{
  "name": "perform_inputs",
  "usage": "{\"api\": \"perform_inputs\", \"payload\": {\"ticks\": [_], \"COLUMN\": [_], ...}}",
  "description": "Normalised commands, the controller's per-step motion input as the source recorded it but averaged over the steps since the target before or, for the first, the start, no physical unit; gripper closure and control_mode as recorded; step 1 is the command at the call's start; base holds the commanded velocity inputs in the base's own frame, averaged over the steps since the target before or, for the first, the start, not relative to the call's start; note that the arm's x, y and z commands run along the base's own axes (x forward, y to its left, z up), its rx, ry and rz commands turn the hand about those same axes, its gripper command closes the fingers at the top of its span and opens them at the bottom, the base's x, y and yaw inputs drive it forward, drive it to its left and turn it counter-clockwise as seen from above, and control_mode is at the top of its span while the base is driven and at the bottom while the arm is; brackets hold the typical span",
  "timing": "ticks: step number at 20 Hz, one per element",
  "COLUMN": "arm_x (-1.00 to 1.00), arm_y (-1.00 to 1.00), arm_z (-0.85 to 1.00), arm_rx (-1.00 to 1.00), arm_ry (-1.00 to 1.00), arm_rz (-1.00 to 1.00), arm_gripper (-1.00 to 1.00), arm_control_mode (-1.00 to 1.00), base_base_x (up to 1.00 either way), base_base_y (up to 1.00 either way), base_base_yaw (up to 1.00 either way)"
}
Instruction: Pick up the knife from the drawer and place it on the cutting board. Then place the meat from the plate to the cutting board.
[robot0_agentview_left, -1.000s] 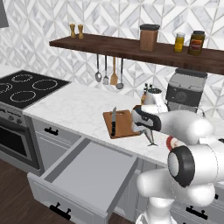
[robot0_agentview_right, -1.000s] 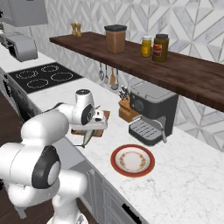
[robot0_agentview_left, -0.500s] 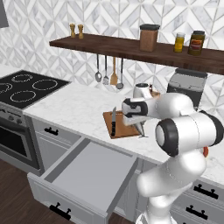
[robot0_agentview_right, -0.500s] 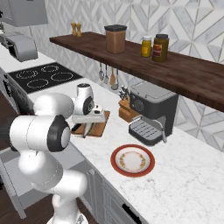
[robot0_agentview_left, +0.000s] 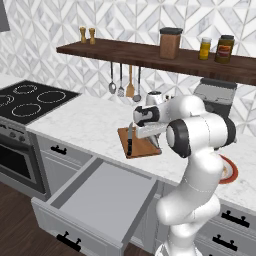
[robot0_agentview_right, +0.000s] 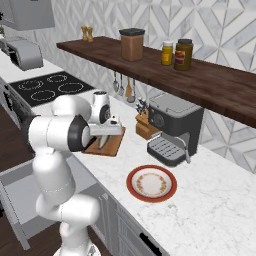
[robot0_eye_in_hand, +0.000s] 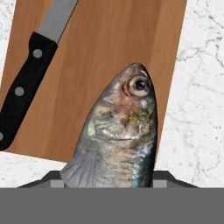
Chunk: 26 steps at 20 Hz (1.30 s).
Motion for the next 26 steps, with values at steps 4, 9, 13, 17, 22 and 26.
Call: {"api": "perform_inputs", "payload": {"ticks": [4, 9, 13, 17, 22, 26], "arm_x": [0.11, 0.17, 0.31, 0.38, 0.46, 0.40], "arm_y": [0.25, 0.04, 0.00, 0.00, 0.00, 0.00], "arm_z": [-0.41, -0.30, -0.34, -0.31, -0.03, -0.01], "arm_rx": [0.00, 0.00, 0.00, 0.00, 0.00, 0.00], "arm_ry": [0.00, 0.00, 0.00, 0.00, 0.00, 0.00], "arm_rz": [0.00, 0.00, 0.00, 0.00, 0.00, 0.00], "arm_gripper": [1.00, 1.00, 1.00, 1.00, 1.00, 1.00], "arm_control_mode": [-1.00, -1.00, -1.00, -1.00, -1.00, -1.00], "base_base_x": [0.00, 0.00, 0.00, 0.00, 0.00, 0.00], "base_base_y": [0.00, 0.00, 0.00, 0.00, 0.00, 0.00], "base_base_yaw": [0.00, 0.00, 0.00, 0.00, 0.00, 0.00]}}
